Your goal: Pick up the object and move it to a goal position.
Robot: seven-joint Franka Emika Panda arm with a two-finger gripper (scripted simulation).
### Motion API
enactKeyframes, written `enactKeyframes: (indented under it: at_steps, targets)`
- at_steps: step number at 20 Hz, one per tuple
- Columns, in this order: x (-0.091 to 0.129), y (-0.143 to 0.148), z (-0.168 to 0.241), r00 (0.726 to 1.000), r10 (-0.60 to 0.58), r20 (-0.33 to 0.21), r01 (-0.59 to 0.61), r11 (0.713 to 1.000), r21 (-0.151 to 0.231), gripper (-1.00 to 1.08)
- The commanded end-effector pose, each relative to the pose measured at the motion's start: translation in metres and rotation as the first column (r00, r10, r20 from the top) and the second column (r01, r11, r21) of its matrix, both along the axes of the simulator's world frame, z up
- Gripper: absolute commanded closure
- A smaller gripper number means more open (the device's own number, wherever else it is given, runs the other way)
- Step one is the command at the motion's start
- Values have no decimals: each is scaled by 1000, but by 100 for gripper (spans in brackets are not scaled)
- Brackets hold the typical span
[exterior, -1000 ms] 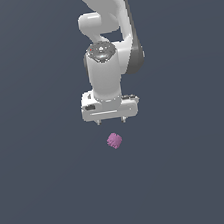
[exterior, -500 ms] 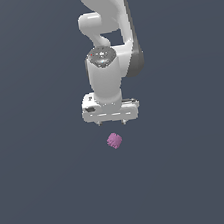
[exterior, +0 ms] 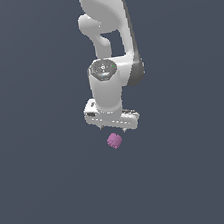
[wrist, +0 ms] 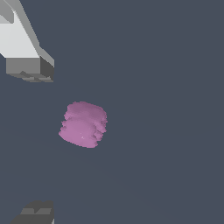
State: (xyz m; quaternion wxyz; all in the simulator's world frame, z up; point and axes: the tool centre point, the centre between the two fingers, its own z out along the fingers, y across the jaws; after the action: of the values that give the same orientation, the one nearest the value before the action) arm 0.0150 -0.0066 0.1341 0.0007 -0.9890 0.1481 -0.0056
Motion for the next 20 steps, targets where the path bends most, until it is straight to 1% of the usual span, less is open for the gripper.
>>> enactKeyframes:
  at_steps: [1, 6, 11, 16, 20]
  targets:
    - [2, 0, -10, 998, -69, -3, 69, 998, 2, -92]
    - [5, 0, -27, 983, -182, -7, 182, 983, 2, -92]
    - [7, 0, -38, 966, -258, -10, 258, 966, 1, -92]
    - [8, -1, -44, 955, -296, -11, 296, 955, 1, -92]
    - [8, 0, -45, 954, -298, -12, 298, 955, 0, -92]
